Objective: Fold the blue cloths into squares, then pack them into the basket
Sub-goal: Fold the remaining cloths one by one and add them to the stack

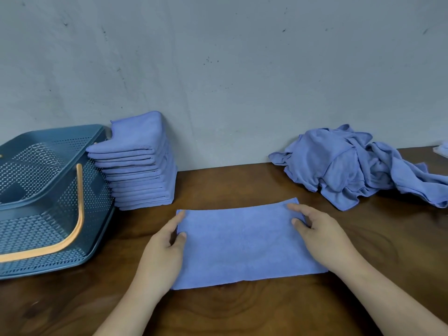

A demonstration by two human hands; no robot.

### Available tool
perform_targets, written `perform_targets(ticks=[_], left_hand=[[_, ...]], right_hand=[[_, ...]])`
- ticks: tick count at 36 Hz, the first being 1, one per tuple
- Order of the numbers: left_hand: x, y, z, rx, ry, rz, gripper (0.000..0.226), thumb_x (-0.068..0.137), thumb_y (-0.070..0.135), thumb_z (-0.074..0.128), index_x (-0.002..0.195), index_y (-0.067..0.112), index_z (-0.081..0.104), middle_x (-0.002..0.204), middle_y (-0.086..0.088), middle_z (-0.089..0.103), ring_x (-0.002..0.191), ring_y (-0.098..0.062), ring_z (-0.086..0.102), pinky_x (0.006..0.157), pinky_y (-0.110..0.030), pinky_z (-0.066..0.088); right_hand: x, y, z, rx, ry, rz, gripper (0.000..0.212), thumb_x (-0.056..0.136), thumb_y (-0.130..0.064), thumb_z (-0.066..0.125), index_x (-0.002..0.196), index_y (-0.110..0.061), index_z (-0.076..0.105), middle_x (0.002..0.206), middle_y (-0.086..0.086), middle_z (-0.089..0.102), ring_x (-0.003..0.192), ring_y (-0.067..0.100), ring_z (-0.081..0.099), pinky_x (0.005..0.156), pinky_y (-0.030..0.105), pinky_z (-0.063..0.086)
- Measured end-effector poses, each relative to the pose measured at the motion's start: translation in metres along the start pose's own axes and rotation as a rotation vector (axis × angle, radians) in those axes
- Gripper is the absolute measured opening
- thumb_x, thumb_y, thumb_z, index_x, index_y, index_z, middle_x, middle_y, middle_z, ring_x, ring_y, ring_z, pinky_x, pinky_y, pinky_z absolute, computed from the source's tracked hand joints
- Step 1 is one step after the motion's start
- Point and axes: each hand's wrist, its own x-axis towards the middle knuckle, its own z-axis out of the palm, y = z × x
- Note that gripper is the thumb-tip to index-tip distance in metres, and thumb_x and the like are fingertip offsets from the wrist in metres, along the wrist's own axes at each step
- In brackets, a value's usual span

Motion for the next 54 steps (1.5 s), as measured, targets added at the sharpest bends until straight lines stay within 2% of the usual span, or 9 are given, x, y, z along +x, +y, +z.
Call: perform_targets(ticks=[5, 11, 20, 27, 30, 32, 36, 41, 54], left_hand=[[-0.005, 0.004, -0.004, 0.083, 0.004, 0.034, 0.058, 0.105, 0.027, 0.059, 0.157, 0.048, 0.04, 0.149, 0.032, 0.051, 0.131, 0.001, 0.055, 0.106, -0.023, 0.042], [-0.031, 0.018, 0.014, 0.537, 0.06, 0.203, 0.062, 0.107, 0.037, 0.047, 0.163, 0.044, 0.021, 0.158, 0.029, 0.027, 0.105, 0.001, 0.056, 0.062, -0.015, 0.04], [-0.012, -0.001, -0.004, 0.688, -0.022, 0.267, 0.059, 0.105, 0.049, 0.05, 0.161, 0.039, 0.035, 0.161, 0.03, 0.028, 0.136, -0.002, 0.049, 0.097, -0.029, 0.053], [-0.027, 0.019, 0.01, 0.926, 0.094, 0.325, 0.066, 0.101, 0.064, 0.041, 0.159, 0.032, 0.041, 0.164, 0.012, 0.037, 0.13, -0.014, 0.052, 0.076, -0.026, 0.057], [-0.033, 0.027, 0.02, 0.881, 0.047, 0.512, 0.055, 0.103, 0.056, 0.045, 0.151, 0.03, 0.053, 0.161, 0.008, 0.045, 0.139, -0.018, 0.049, 0.096, -0.038, 0.057], [-0.038, 0.027, 0.033, 0.785, -0.13, 0.553, 0.056, 0.105, 0.06, 0.035, 0.156, 0.038, 0.046, 0.166, 0.021, 0.034, 0.153, -0.003, 0.029, 0.121, -0.038, 0.038], [-0.043, 0.016, 0.039, 0.844, -0.386, 0.428, 0.064, 0.106, 0.069, 0.018, 0.165, 0.05, 0.004, 0.17, 0.034, -0.011, 0.152, 0.01, -0.023, 0.132, -0.035, -0.004], [-0.041, 0.014, 0.033, 0.898, -0.421, 0.41, 0.066, 0.104, 0.075, 0.016, 0.161, 0.056, -0.011, 0.166, 0.03, -0.028, 0.148, 0.008, -0.035, 0.132, -0.038, -0.009], [-0.03, 0.015, 0.002, 0.943, -0.545, 0.253, 0.087, 0.086, 0.095, 0.022, 0.155, 0.062, -0.02, 0.16, 0.032, -0.039, 0.145, 0.01, -0.04, 0.13, -0.04, -0.013]], right_hand=[[-0.009, -0.014, -0.003, -0.151, -0.015, -0.033, 0.053, 0.1, -0.055, 0.058, 0.151, -0.046, 0.047, 0.145, -0.02, 0.055, 0.133, 0.01, 0.053, 0.099, 0.027, 0.041], [-0.025, -0.025, 0.012, -0.544, 0.001, -0.097, 0.06, 0.1, -0.071, 0.038, 0.155, -0.05, 0.03, 0.151, -0.02, 0.038, 0.099, 0.024, 0.068, 0.071, 0.034, 0.05], [-0.017, -0.016, -0.001, -0.697, -0.064, -0.105, 0.073, 0.092, -0.086, 0.032, 0.154, -0.048, 0.031, 0.15, -0.012, 0.036, 0.098, 0.027, 0.069, 0.076, 0.037, 0.059], [-0.026, -0.021, -0.004, -0.856, 0.096, -0.193, 0.08, 0.093, -0.084, 0.025, 0.163, -0.044, 0.024, 0.163, -0.009, 0.028, 0.108, 0.018, 0.062, 0.063, 0.028, 0.054], [-0.035, -0.035, -0.003, -0.769, 0.22, -0.357, 0.063, 0.099, -0.064, 0.044, 0.155, -0.036, 0.047, 0.152, -0.003, 0.047, 0.113, 0.023, 0.058, 0.072, 0.035, 0.056], [-0.04, -0.041, 0.007, -0.614, 0.084, -0.42, 0.056, 0.101, -0.06, 0.044, 0.153, -0.04, 0.047, 0.152, -0.012, 0.045, 0.124, 0.018, 0.054, 0.091, 0.035, 0.053], [-0.049, -0.038, 0.03, -0.524, -0.304, -0.356, 0.071, 0.102, -0.074, 0.034, 0.165, -0.049, 0.014, 0.174, -0.019, 0.001, 0.161, 0.007, -0.003, 0.131, 0.033, 0.006], [-0.046, -0.032, 0.025, -0.604, -0.393, -0.325, 0.079, 0.095, -0.087, 0.023, 0.161, -0.057, -0.01, 0.168, -0.021, -0.032, 0.152, 0.007, -0.037, 0.13, 0.04, -0.014], [-0.029, -0.015, -0.015, -0.661, -0.533, -0.194, 0.095, 0.082, -0.095, 0.038, 0.155, -0.065, -0.015, 0.162, -0.029, -0.037, 0.149, -0.002, -0.037, 0.13, 0.041, -0.011]])
